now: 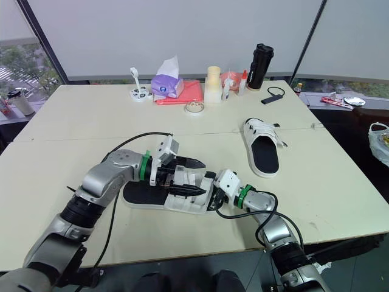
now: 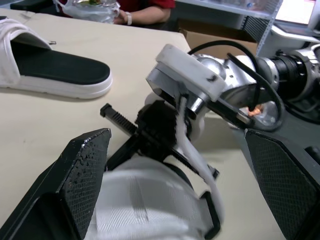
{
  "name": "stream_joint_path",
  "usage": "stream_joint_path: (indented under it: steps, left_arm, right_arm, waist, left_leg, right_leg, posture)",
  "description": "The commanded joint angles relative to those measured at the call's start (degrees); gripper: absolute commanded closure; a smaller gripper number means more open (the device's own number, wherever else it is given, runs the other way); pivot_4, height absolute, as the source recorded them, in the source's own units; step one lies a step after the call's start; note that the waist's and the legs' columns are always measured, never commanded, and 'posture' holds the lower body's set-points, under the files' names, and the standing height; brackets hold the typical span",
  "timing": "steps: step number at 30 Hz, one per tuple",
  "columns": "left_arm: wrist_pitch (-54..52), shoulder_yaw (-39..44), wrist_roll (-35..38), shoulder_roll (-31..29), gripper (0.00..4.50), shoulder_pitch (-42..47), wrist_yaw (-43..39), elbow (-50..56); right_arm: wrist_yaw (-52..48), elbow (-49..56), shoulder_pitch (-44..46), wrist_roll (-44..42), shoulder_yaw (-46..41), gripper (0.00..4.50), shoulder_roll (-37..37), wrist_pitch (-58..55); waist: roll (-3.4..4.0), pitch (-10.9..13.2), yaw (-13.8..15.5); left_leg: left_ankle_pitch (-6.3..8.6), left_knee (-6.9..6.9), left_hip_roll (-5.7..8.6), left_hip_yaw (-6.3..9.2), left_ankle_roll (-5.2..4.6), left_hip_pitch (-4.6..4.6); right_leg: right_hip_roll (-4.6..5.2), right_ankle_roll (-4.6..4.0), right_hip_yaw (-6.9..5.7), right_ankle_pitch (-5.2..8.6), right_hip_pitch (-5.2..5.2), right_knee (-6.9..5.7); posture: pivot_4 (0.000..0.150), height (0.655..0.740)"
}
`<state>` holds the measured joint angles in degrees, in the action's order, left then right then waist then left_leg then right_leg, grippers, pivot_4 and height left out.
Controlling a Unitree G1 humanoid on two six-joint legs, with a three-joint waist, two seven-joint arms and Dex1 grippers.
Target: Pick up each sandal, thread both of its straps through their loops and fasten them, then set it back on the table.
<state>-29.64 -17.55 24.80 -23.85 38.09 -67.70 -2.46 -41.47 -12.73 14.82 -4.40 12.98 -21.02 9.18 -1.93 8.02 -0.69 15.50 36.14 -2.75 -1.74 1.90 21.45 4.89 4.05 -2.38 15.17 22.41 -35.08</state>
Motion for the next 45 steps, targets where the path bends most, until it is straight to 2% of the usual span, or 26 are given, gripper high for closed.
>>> stream_joint_path:
  steps: [1,6,11,16,18,23,25,32,45]
  left_arm:
    - [1.17,0.08,-0.77,1.19,1.86,1.28,-0.32,-0.48]
    - [1.15,-0.73,-2.17,1.89,4.48,1.38,-1.14,-1.14]
    - [0.97,-0.97,-2.98,2.59,4.48,1.27,-0.77,-1.02]
    - [-8.62,7.14,5.74,2.26,4.48,1.74,0.77,1.85]
    - [-13.09,8.83,9.61,0.79,4.48,1.16,-0.58,4.37]
    - [-18.04,6.68,14.14,-3.8,4.48,-2.84,-5.22,12.04]
    - [-18.43,6.43,14.58,-3.92,4.48,-3.65,-4.82,13.48]
    - [-17.12,11.4,12.73,3.35,4.48,0.83,5.75,2.97]
    - [-14.61,9.84,7.2,3.8,4.48,3.51,7.18,-9.3]
  right_arm:
    - [0.8,-6.36,-2.91,3.07,1.35,4.5,-0.39,-3.55]
    - [0.85,-6.18,-3.29,3.06,1.33,4.5,-0.47,-3.47]
    - [0.97,-6.18,-3.39,3.06,1.27,4.5,-0.38,-3.45]
    - [1.6,-5.67,-3.87,4.49,1.66,4.5,-1.08,-1.61]
    - [2.69,-6.96,-3.42,8.99,3.92,4.5,-2.64,2.76]
    - [5.85,-10.43,-0.99,13.54,5.37,4.5,-2.91,8.67]
    - [6.55,-11.2,-0.39,14.18,5.35,4.5,-2.99,10.05]
    - [7.59,-12.26,0.14,15.02,5.28,4.5,-3.43,12.49]
    - [9.78,-11.38,-0.23,15.46,4.8,4.5,-3.17,14.37]
  waist:
    - [0.0,0.0,0.02]
    - [-0.01,0.0,0.06]
    - [-0.03,-0.01,0.08]
    - [-0.03,0.02,0.05]
    - [0.01,0.06,-0.05]
    - [-0.04,0.16,-0.41]
    - [-0.08,0.19,-0.32]
    - [-0.21,0.23,-0.21]
    - [-0.17,0.26,-0.06]
  left_leg:
    - [0.0,0.0,0.0,0.0,-0.01,0.0]
    - [0.0,0.01,-0.02,0.03,-0.01,0.0]
    - [0.0,0.01,-0.03,0.04,-0.01,-0.01]
    - [0.0,0.02,-0.04,0.06,-0.02,0.0]
    - [0.0,0.01,-0.03,0.06,-0.02,0.01]
    - [0.01,-0.03,-0.04,0.05,-0.02,0.0]
    - [0.01,-0.02,-0.07,0.06,-0.02,-0.03]
    - [0.0,0.14,-0.07,0.16,-0.02,-0.05]
    - [0.0,0.09,-0.06,0.16,-0.03,-0.04]
  right_leg:
    - [-0.01,0.01,0.0,0.0,-0.01,0.0]
    - [-0.12,0.01,0.0,0.0,-0.02,0.0]
    - [-0.14,0.02,0.0,0.0,-0.04,0.0]
    - [-0.15,0.02,0.0,0.01,-0.04,-0.01]
    - [-0.16,0.04,0.0,0.01,-0.01,-0.02]
    - [-0.21,0.1,0.03,0.05,0.02,-0.04]
    - [-0.24,0.09,0.04,0.04,0.01,-0.08]
    - [-0.24,0.02,0.04,0.01,-0.08,-0.11]
    - [-0.34,0.02,0.04,-0.01,-0.04,-0.14]
  posture:
    - [0.15,0.74]
    - [0.15,0.74]
    - [0.15,0.74]
    - [0.15,0.74]
    - [0.15,0.74]
    - [0.15,0.74]
    - [0.15,0.74]
    - [0.15,0.74]
    - [0.15,0.74]
